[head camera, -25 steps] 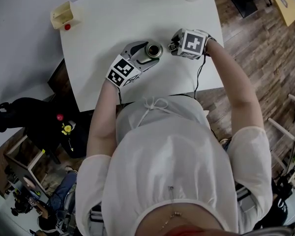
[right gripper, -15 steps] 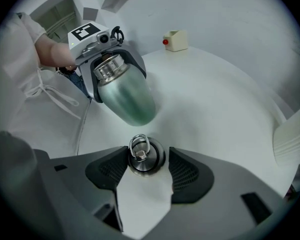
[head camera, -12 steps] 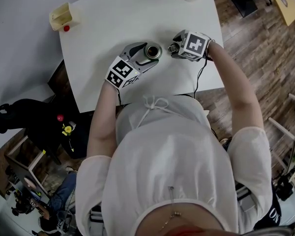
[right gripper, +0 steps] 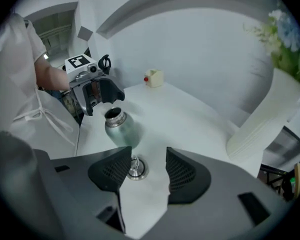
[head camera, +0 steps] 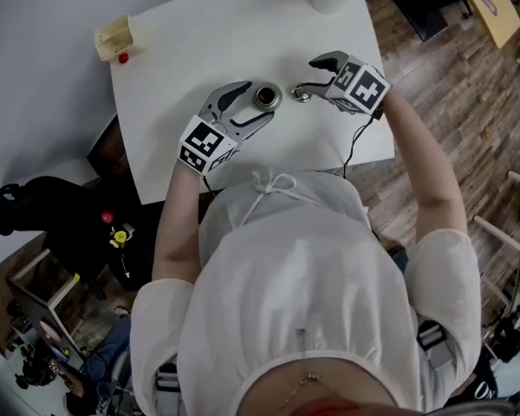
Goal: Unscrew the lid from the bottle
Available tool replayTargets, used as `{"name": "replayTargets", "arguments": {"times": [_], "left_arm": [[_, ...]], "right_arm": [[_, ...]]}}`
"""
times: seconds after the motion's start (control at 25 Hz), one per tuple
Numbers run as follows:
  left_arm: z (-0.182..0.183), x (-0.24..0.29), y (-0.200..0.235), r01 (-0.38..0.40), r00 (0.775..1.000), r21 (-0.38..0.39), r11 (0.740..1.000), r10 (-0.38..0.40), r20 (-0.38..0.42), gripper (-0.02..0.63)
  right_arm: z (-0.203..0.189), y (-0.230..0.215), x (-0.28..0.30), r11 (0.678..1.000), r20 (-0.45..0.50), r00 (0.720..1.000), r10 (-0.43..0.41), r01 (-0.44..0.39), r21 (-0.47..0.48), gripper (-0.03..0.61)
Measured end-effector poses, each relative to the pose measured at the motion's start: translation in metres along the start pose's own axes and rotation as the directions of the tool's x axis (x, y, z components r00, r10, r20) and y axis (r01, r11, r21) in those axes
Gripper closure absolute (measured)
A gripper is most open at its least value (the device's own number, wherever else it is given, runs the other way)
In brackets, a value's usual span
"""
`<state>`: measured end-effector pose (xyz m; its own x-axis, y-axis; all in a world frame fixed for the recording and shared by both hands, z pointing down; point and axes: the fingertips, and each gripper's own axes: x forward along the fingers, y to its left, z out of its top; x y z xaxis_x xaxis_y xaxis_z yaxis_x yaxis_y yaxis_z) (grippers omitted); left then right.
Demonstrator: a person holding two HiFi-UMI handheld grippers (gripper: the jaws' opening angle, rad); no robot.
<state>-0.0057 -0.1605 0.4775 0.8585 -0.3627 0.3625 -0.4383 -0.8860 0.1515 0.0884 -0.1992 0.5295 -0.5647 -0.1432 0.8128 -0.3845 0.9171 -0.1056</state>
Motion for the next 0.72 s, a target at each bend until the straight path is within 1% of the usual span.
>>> {"name": "replayTargets", "arguments": {"times": [0.08,0.12,0.2,0.24,0.28,0.32,0.36,0.44,0.56,0.64,0.68,0.72], "left_arm": [[0.024,-0.014,0.008,-0.064,0.996,0.013,0.998,0.063,0.068,0.278],[0.036,-0.022,0.014,-0.105,0.989,0.022,0.994,0.102,0.102,0.278],[0.059,-0.038,0.024,-0.187,0.971,0.034,0.982,0.179,0.160,0.283],[0.070,-0.046,0.029,-0.224,0.959,0.035,0.974,0.214,0.184,0.298],[0.080,-0.054,0.033,-0.258,0.947,0.033,0.966,0.246,0.206,0.328],[0.089,-0.063,0.036,-0.287,0.935,0.032,0.957,0.273,0.224,0.377],[0.097,-0.070,0.038,-0.310,0.925,0.032,0.950,0.294,0.241,0.410],[0.110,-0.083,0.038,-0.339,0.910,0.036,0.940,0.318,0.265,0.443],[0.123,-0.102,0.039,-0.382,0.888,0.032,0.924,0.357,0.288,0.510],[0.129,-0.117,0.042,-0.429,0.860,0.004,0.903,0.408,0.307,0.548],[0.132,-0.125,0.044,-0.456,0.841,-0.018,0.890,0.437,0.319,0.561],[0.133,-0.133,0.045,-0.479,0.822,-0.039,0.877,0.463,0.330,0.576]], "right_arm": [[0.020,-0.008,-0.017,0.997,0.089,0.993,-0.081,0.080,0.009,0.385],[0.032,-0.010,-0.027,0.993,0.137,0.983,-0.119,0.117,0.021,0.406],[0.052,-0.012,-0.046,0.983,0.229,0.956,-0.184,0.178,0.046,0.431],[0.061,-0.013,-0.055,0.977,0.273,0.939,-0.212,0.204,0.058,0.452],[0.070,-0.013,-0.064,0.971,0.316,0.919,-0.238,0.227,0.070,0.476],[0.079,-0.013,-0.073,0.965,0.359,0.896,-0.261,0.248,0.084,0.491],[0.088,-0.012,-0.081,0.959,0.400,0.872,-0.282,0.263,0.103,0.502],[0.106,-0.007,-0.098,0.948,0.468,0.824,-0.319,0.284,0.145,0.531],[0.124,0.000,-0.119,0.922,0.537,0.751,-0.383,0.342,0.180,0.553],[0.132,0.005,-0.134,0.899,0.584,0.688,-0.430,0.384,0.210,0.571],[0.135,0.009,-0.141,0.890,0.606,0.657,-0.448,0.394,0.230,0.571],[0.137,0.013,-0.146,0.883,0.623,0.633,-0.460,0.398,0.248,0.572]]}}
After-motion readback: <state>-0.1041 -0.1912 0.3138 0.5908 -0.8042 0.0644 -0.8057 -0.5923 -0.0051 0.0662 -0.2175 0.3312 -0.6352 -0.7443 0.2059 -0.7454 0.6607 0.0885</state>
